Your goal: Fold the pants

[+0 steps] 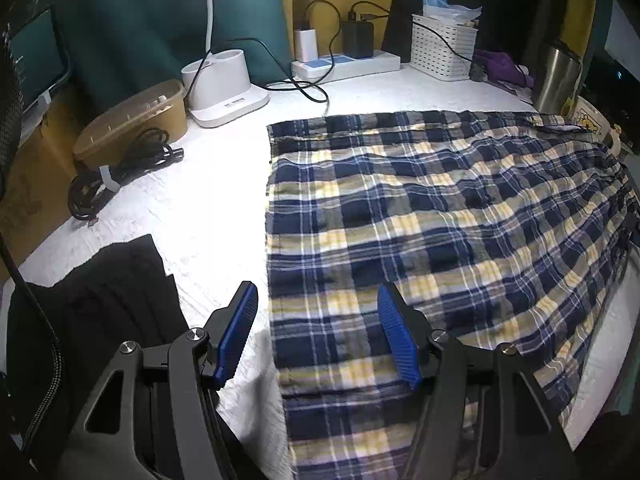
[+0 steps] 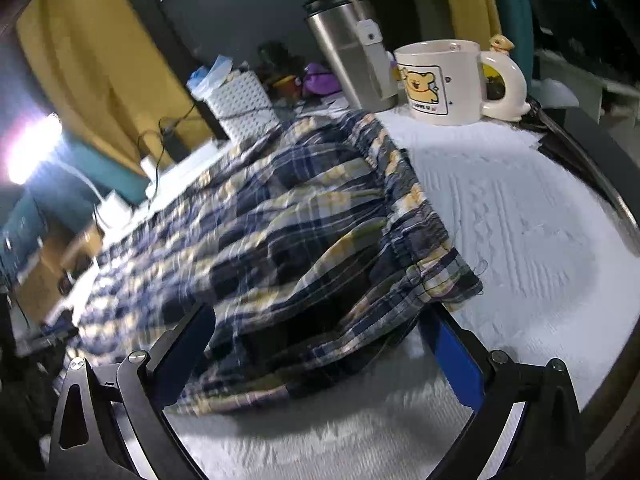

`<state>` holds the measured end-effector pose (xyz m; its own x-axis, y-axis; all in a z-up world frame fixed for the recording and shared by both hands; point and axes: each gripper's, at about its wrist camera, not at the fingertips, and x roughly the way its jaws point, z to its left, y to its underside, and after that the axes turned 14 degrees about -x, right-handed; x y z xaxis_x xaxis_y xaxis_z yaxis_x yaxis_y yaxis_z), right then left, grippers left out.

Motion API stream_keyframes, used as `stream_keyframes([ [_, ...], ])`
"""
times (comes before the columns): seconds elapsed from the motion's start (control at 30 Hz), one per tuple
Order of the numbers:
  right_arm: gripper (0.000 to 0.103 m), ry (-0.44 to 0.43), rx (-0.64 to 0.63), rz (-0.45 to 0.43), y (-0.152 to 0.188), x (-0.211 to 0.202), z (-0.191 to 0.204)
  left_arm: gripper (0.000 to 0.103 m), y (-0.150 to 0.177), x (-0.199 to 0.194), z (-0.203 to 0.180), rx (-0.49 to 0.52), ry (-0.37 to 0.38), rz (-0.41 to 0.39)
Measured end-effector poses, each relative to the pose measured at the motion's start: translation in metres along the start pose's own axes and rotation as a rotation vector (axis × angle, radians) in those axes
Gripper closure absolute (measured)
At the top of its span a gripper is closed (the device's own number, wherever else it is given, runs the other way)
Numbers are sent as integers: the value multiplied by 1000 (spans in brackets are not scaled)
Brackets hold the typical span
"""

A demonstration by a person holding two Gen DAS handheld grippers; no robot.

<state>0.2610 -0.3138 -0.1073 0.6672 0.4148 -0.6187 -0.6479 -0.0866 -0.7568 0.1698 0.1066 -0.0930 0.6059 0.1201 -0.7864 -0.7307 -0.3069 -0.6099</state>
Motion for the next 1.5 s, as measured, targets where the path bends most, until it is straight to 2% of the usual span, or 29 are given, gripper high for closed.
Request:
stream_keyframes([
  [0.13,0,-7,56,-15,-3,-1,-9,41,-6,5,3,-3,-5,3],
  [0.4,0,57,84,-57,-5,4,-3,41,-9,14,5,-9,12,16],
  [0.6,0,14,142,-45,-23,15,-15,41,-15,18,9,-16,16,16],
  [0.83,1,33,195,-63,-35,23,-31,41,-21,18,15,-31,4,9],
  [0.93,10,50,179,-56,-41,30,-31,41,-22,18,16,-35,0,8],
  [1.0,32,45,181,-51,-42,34,-35,41,-23,17,15,-37,-1,6],
  [1.03,32,35,190,-53,-42,34,-38,41,-23,17,15,-37,0,5],
  [1.17,32,1,223,-65,-41,29,-46,41,-22,14,9,-28,5,3],
  [1.27,32,41,204,-66,-42,17,-48,41,-21,13,4,-13,2,0],
  [1.33,26,90,195,-39,-40,12,-52,41,-22,12,3,-10,2,-2],
  [1.37,17,85,201,-30,-38,12,-54,41,-23,12,3,-10,3,-4],
  [1.5,14,69,206,-38,-30,10,-59,41,-25,15,0,-8,5,-3],
])
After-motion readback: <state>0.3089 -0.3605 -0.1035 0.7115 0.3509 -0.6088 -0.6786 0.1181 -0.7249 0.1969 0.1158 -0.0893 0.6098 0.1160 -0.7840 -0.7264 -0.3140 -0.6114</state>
